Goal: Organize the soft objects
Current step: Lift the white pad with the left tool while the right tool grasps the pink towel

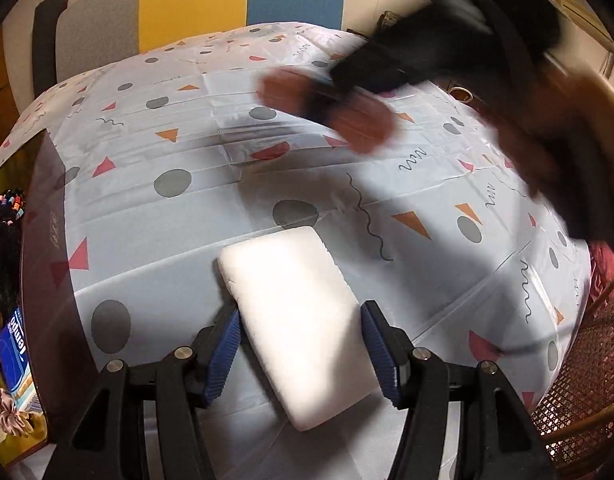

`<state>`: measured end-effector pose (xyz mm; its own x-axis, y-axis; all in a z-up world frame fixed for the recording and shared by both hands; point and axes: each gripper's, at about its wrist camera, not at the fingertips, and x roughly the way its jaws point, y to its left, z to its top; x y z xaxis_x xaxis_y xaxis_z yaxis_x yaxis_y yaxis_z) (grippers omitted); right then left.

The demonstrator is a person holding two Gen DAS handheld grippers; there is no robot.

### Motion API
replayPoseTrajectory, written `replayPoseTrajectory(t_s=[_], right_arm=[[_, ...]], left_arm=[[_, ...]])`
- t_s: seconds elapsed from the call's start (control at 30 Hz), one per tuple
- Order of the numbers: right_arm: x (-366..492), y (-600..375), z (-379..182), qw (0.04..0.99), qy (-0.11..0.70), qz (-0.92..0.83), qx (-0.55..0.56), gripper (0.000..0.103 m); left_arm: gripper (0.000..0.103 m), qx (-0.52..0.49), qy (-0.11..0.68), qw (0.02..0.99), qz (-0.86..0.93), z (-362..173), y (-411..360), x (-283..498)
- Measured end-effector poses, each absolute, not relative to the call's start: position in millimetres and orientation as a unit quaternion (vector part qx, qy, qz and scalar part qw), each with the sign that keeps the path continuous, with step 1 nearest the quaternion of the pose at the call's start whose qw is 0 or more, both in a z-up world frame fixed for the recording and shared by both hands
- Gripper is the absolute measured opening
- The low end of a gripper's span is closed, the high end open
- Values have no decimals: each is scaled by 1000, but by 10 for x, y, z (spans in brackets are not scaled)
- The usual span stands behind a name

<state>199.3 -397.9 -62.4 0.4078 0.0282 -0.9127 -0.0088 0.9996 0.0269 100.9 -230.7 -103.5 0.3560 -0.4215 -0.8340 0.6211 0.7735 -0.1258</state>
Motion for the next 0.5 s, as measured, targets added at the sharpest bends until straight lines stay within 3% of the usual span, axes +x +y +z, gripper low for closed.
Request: replayPoseTrajectory(t_s=[0.2,0.5], right_arm=[[1191,-4245,-898,825,560,-44,59,41],[867,-4217,-964,866,490,-74,73,41]], left_arm=[[59,117,461,823,-310,-992,-2339,963],[59,136,426,839,-309,-730,-2290,702]])
